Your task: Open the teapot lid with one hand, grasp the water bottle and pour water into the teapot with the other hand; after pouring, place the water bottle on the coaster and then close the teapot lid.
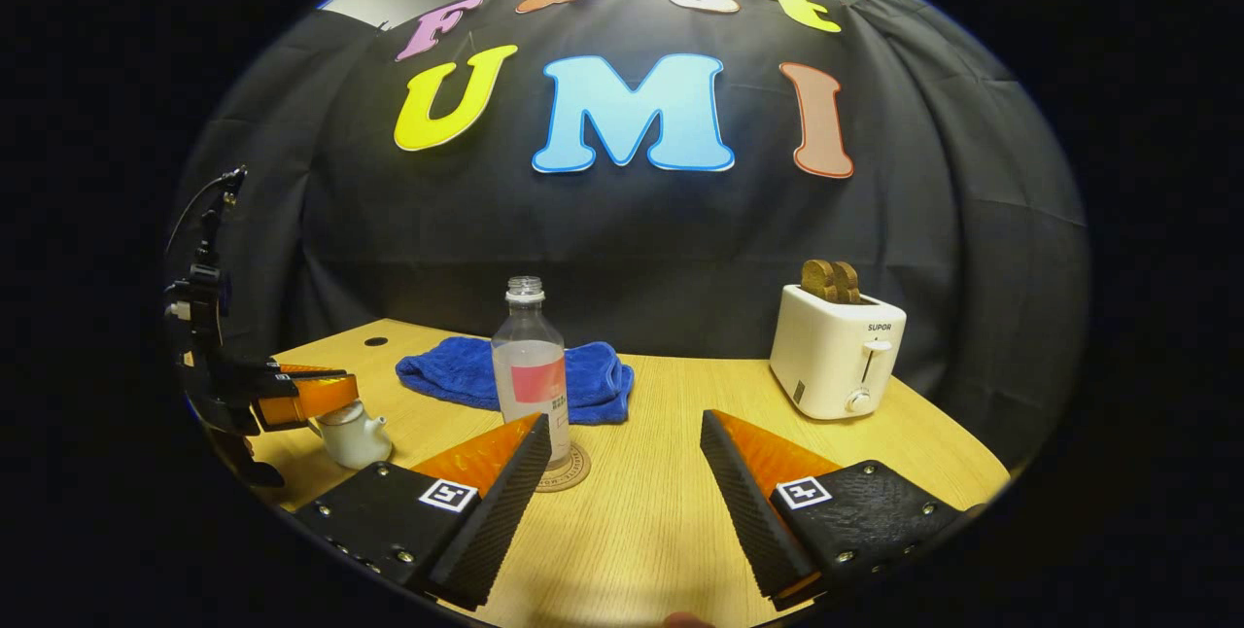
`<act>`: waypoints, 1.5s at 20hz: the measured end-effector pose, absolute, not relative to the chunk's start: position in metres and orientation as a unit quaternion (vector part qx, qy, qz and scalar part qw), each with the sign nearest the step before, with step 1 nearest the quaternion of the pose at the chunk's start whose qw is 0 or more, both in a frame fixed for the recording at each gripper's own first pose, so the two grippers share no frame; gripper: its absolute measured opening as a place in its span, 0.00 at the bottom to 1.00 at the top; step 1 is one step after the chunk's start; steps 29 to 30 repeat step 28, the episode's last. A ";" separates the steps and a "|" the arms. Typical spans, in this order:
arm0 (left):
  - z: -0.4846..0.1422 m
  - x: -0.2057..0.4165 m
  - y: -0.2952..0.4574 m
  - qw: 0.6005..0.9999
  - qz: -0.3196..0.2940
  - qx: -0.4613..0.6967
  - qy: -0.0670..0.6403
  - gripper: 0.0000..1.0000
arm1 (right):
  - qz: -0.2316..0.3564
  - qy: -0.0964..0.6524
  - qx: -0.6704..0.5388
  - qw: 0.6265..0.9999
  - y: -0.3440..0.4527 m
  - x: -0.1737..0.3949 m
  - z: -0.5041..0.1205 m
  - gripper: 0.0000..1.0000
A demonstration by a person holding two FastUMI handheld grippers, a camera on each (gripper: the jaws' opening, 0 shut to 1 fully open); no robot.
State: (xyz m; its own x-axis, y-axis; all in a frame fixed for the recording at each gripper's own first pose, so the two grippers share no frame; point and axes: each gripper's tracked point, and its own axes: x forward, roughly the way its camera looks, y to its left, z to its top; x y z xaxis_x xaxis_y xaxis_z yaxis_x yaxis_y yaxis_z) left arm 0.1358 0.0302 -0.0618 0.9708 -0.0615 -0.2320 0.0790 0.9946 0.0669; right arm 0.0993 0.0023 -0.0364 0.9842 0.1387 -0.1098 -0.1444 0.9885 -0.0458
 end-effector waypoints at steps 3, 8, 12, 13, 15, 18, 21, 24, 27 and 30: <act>-0.056 0.128 0.026 0.993 -0.039 0.035 0.105 0.21 | 0.073 0.051 -0.027 0.996 0.007 0.093 -0.037 0.96; -0.045 0.104 0.023 0.994 -0.041 0.027 0.093 0.21 | 0.077 0.042 -0.024 0.996 0.020 0.078 -0.032 0.96; -0.038 0.079 0.020 0.996 -0.041 0.016 0.083 0.22 | 0.079 0.035 -0.022 0.996 0.030 0.060 -0.033 0.96; -0.038 0.073 0.017 0.996 -0.040 0.014 0.080 0.21 | 0.079 0.033 -0.021 0.996 0.033 0.055 -0.034 0.96; -0.040 0.058 0.013 0.996 -0.043 0.014 0.077 0.20 | 0.077 0.031 -0.018 0.996 0.038 0.045 -0.039 0.96; -0.053 0.040 0.004 0.995 -0.052 0.011 0.082 0.21 | 0.079 0.030 -0.011 0.996 0.047 0.028 -0.050 0.96; -0.064 0.022 -0.002 0.995 -0.053 0.005 0.086 0.21 | 0.087 0.031 0.001 0.996 0.058 0.014 -0.060 0.96; -0.070 0.005 -0.006 0.995 -0.051 0.015 0.082 0.21 | 0.094 0.032 0.013 0.995 0.065 0.005 -0.066 0.96; -0.074 -0.003 -0.009 0.996 -0.050 0.010 0.077 0.21 | 0.101 0.029 0.026 0.994 0.074 -0.004 -0.071 0.96; -0.075 -0.005 -0.009 0.996 -0.049 0.007 0.073 0.21 | 0.099 0.027 0.027 0.994 0.075 -0.006 -0.071 0.96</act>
